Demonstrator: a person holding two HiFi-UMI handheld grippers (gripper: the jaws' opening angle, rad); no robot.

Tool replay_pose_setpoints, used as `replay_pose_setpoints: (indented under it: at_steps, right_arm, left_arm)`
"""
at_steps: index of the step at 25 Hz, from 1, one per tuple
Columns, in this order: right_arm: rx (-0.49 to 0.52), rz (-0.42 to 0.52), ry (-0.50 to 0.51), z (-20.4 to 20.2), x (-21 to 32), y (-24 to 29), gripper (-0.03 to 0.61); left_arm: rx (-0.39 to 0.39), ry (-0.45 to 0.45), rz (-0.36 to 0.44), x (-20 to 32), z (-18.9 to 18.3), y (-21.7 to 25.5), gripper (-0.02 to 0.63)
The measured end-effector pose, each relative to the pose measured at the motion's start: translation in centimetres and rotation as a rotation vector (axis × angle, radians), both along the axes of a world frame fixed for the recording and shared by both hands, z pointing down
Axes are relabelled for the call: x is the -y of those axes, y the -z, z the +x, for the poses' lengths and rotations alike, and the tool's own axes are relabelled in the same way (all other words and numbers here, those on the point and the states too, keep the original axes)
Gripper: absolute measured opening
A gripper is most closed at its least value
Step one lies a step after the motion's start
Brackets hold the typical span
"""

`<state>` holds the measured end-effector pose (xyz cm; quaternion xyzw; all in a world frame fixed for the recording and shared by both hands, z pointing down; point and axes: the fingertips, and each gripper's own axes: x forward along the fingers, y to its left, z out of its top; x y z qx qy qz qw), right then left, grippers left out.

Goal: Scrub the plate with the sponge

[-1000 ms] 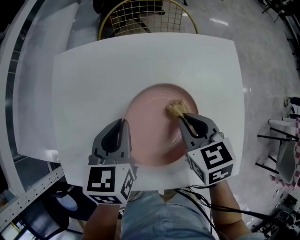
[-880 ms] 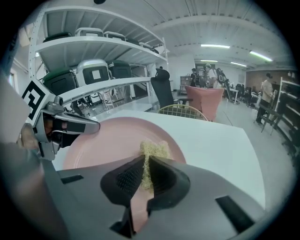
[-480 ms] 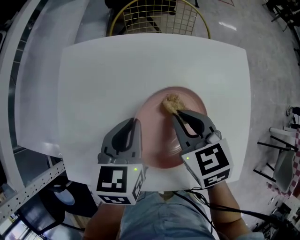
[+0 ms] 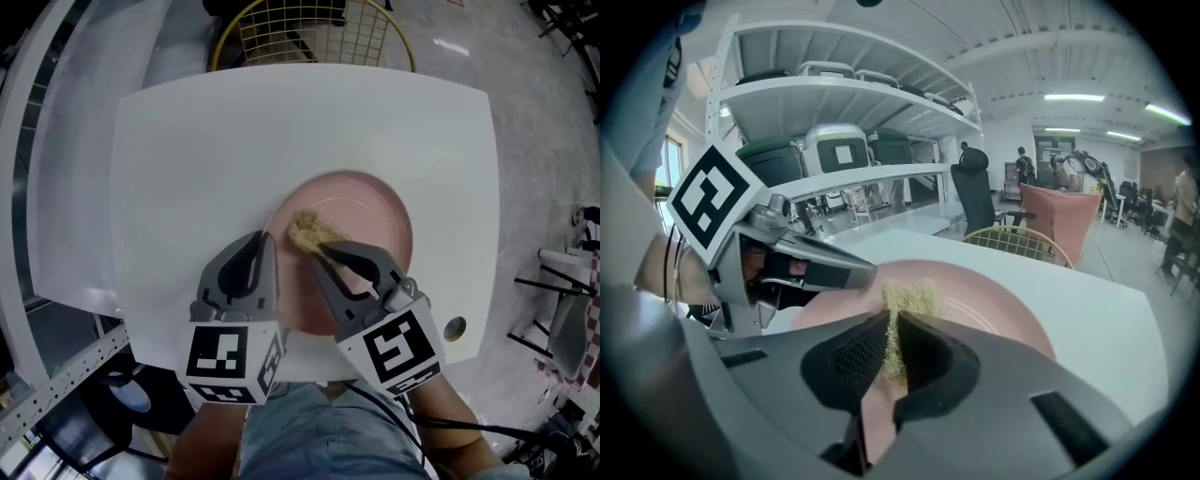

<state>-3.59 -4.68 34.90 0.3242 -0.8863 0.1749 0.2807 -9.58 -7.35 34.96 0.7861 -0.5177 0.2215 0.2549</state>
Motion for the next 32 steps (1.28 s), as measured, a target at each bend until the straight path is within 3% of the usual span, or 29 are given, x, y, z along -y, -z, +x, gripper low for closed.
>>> replay_pose_setpoints:
  at_steps: [11, 24, 32]
  right_arm:
    - [0.016, -0.053, 0.028, 0.7, -3.6, -0.9, 0.035]
    - [-0.07, -0.034, -0.136, 6.8, -2.2, -1.9, 0.035]
    - [-0.01, 0.019, -0.191, 6.3, -0.7, -0.1, 0.035]
  left_arm:
    - [0.012, -0.003, -0.01, -0.2, -0.2, -0.4, 0.023]
    - [0.014, -0.018, -0.004, -0.5, 0.1, -0.1, 0.023]
    - [-0.004, -0.029, -0.007, -0.2, -0.4, -1.6, 0.023]
